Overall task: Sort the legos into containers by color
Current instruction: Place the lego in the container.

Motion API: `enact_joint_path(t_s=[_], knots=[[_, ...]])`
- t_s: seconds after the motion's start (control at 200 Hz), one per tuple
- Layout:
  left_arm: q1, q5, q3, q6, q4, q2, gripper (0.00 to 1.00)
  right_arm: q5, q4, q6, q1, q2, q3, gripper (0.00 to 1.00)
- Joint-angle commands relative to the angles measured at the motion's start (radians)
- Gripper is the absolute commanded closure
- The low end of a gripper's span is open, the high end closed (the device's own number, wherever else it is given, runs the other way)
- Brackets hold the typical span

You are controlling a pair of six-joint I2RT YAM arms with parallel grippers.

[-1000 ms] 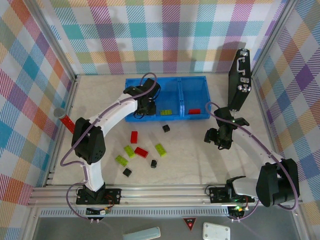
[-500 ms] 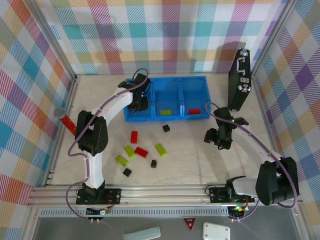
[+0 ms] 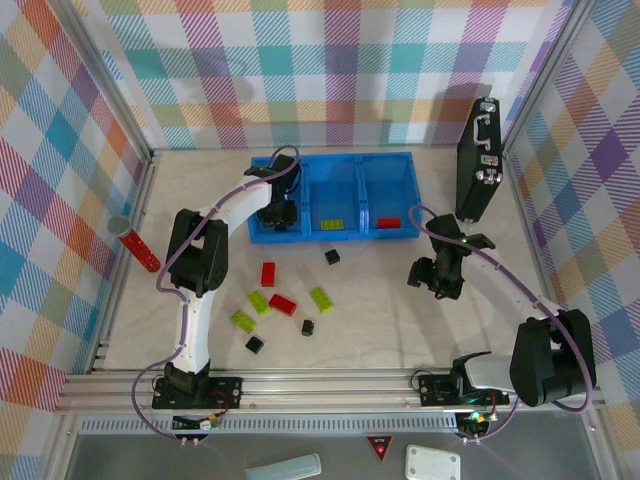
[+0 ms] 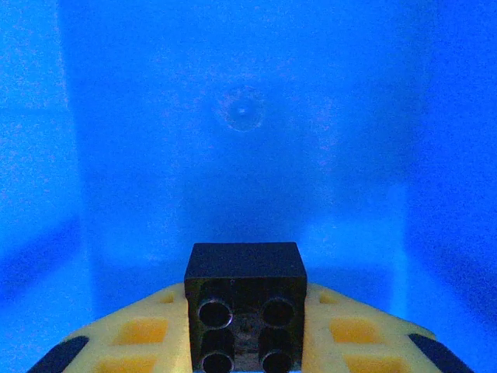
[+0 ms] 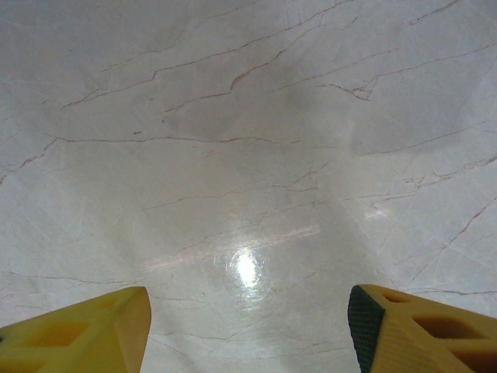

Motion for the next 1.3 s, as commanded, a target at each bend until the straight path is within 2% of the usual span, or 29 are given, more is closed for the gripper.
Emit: enact_joint_path(t_s=[0.0, 0.31, 0.815, 1.295], knots=[[0.013, 0.029, 0.031, 0.012, -0.027, 0.03, 0.73, -0.011, -0.013, -0.007, -0.006, 0.01, -0.005, 0.31], [0.015, 0.048, 0.041, 0.02, -0.032, 0.069, 0.69, -0.009, -0.013, -0.007, -0.006, 0.016, -0.006, 0.31], [0.015, 0.064, 0.057, 0.016, -0.038, 0.024, 0.61, -0.006, -0.02, -0.01, -0.006, 0.009, 0.003, 0.31], [0.015, 0.072, 0.082, 0.024, -0.059, -0.035, 0.61, -0.007, -0.027, -0.008, -0.006, -0.002, 0.004, 0.3]])
